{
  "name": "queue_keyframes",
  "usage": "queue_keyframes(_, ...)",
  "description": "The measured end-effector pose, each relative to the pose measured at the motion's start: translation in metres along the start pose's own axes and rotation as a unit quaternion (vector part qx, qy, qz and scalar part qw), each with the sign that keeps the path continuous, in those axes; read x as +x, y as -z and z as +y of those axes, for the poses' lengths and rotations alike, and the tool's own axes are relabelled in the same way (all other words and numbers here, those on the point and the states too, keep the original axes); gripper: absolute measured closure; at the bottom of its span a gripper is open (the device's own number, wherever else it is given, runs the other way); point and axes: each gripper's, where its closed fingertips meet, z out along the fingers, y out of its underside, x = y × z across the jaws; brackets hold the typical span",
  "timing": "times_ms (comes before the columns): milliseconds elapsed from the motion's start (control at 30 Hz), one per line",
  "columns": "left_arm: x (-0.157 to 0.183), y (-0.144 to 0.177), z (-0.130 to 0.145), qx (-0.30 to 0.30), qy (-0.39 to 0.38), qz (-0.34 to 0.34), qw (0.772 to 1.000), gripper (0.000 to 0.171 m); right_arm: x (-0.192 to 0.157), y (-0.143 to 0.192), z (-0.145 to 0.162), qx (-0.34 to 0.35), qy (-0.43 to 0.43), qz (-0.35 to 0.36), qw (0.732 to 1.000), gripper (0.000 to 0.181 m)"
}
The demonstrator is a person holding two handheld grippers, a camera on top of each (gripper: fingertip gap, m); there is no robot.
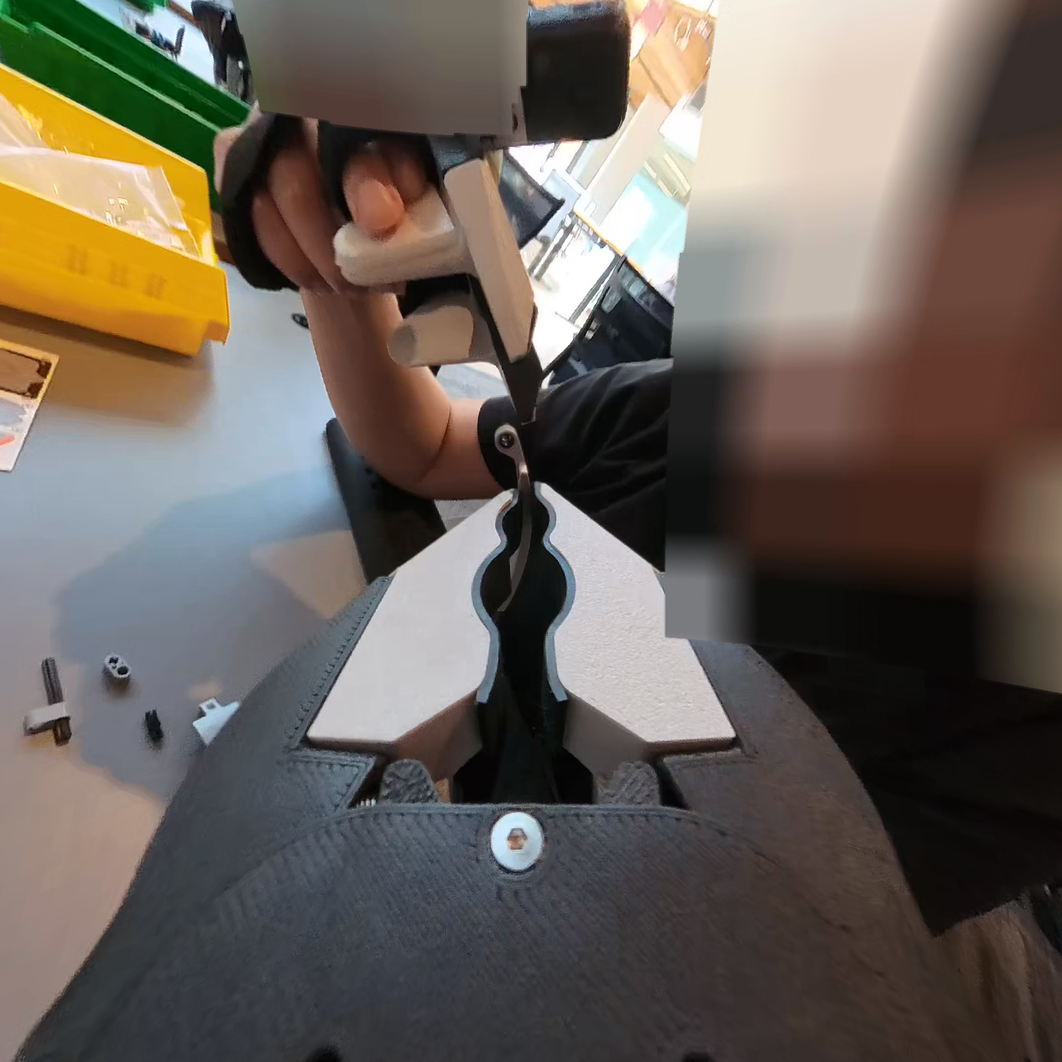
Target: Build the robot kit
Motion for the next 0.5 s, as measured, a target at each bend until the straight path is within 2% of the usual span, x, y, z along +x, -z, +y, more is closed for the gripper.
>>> queue_keyframes(167, -0.002, -0.014, 0.018, -0.061, 0.005, 0.013, 0.998, 0.171, -0.019, -0.007, 0.007, 0.013, -0.039, -0.072, 0.997, 0.153)
queue_keyframes(367, -0.002, -0.027, 0.021, -0.081, 0.004, 0.031, 0.996, 0.171, -0.033, -0.008, 0.013, 0.008, -0.052, -0.118, 0.992, 0.163)
queue_keyframes(500, -0.004, -0.028, 0.023, -0.087, 0.006, 0.03, 0.996, 0.171, -0.034, -0.008, 0.016, 0.001, -0.055, -0.127, 0.99, 0.163)
